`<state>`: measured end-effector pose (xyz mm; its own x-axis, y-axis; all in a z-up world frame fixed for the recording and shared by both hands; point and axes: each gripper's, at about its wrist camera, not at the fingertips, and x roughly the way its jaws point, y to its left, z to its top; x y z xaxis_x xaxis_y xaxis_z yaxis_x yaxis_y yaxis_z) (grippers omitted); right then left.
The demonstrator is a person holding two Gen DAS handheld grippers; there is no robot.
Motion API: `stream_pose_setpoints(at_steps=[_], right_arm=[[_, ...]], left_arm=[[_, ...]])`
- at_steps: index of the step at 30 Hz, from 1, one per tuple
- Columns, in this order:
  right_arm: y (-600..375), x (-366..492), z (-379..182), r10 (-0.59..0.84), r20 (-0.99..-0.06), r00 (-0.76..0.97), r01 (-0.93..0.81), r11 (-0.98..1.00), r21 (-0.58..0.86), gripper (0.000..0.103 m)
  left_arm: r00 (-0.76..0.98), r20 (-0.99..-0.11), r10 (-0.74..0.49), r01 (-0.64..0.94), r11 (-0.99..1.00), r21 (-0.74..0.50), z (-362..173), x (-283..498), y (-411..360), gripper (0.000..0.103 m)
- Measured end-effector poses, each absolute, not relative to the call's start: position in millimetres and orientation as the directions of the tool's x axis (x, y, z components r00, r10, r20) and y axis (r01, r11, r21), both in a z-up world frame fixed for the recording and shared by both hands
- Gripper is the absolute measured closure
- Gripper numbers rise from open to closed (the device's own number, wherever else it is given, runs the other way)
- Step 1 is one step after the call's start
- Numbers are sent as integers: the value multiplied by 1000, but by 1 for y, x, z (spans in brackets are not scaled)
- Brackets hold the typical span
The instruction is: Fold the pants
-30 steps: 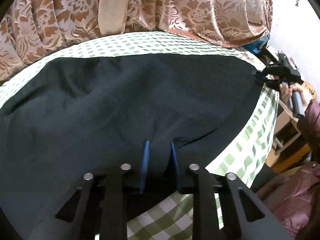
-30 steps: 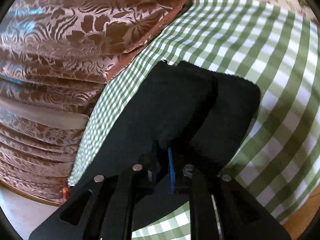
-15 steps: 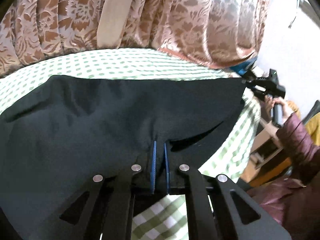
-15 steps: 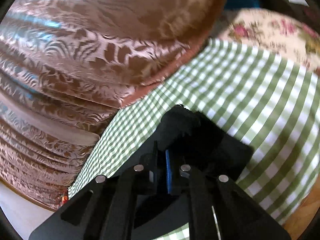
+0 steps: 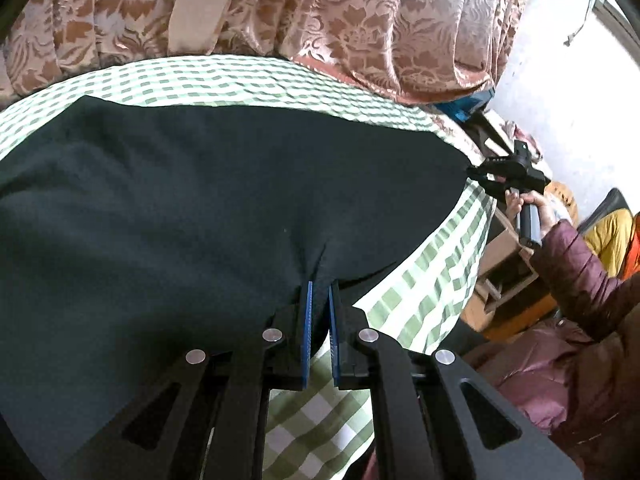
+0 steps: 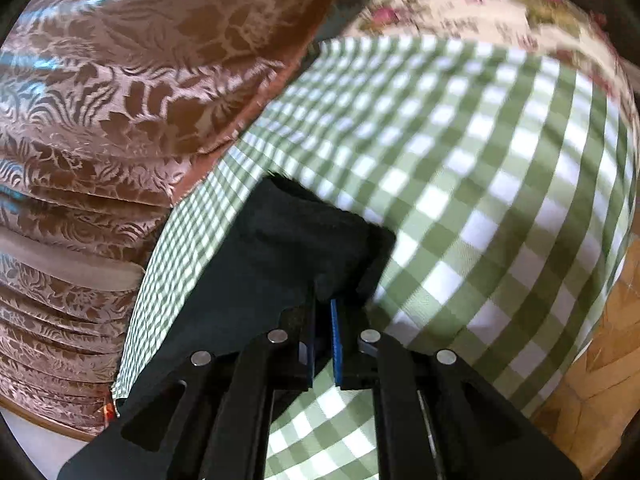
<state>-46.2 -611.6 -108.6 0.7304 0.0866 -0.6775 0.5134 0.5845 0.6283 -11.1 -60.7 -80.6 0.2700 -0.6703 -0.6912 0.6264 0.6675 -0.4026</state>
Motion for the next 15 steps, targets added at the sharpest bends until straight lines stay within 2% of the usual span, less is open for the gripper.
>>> stream_pose_setpoints(at_steps=[1, 5, 6, 8, 9, 11, 12, 15], right_arm=[[-612, -46, -107, 80, -678, 731, 514, 589, 624, 98], [-611, -39, -112, 61, -727, 684, 550, 612, 568, 96], [-611, -42, -109, 51, -728, 684, 553, 613, 563, 92], [-612, -50, -98, -10, -739, 674, 588, 613, 528, 75], [-612, -56, -89, -72, -748, 660, 617, 620, 485, 61], [-605, -62, -68, -145, -728, 670, 615, 658, 435, 60], [-599, -61, -59, -127, -711, 692, 581, 683, 443, 60], [-556, -38, -44, 38, -677, 735, 401, 781, 479, 60]], left_arm=[[273, -689, -671, 616, 672, -411, -82, -9, -59, 97], [242, -684, -688, 582, 667, -465, -87, -5, -50, 79], [241, -668, -704, 566, 661, -493, -85, -5, -41, 68], [239, -624, -744, 541, 636, -550, -78, -8, -20, 58], [246, -610, -753, 537, 630, -562, -76, -10, -12, 57], [301, -586, -753, 503, 647, -573, -70, -14, 12, 57], [332, -581, -743, 469, 665, -582, -71, -14, 26, 57], [399, -591, -700, 393, 714, -580, -76, -12, 46, 57]])
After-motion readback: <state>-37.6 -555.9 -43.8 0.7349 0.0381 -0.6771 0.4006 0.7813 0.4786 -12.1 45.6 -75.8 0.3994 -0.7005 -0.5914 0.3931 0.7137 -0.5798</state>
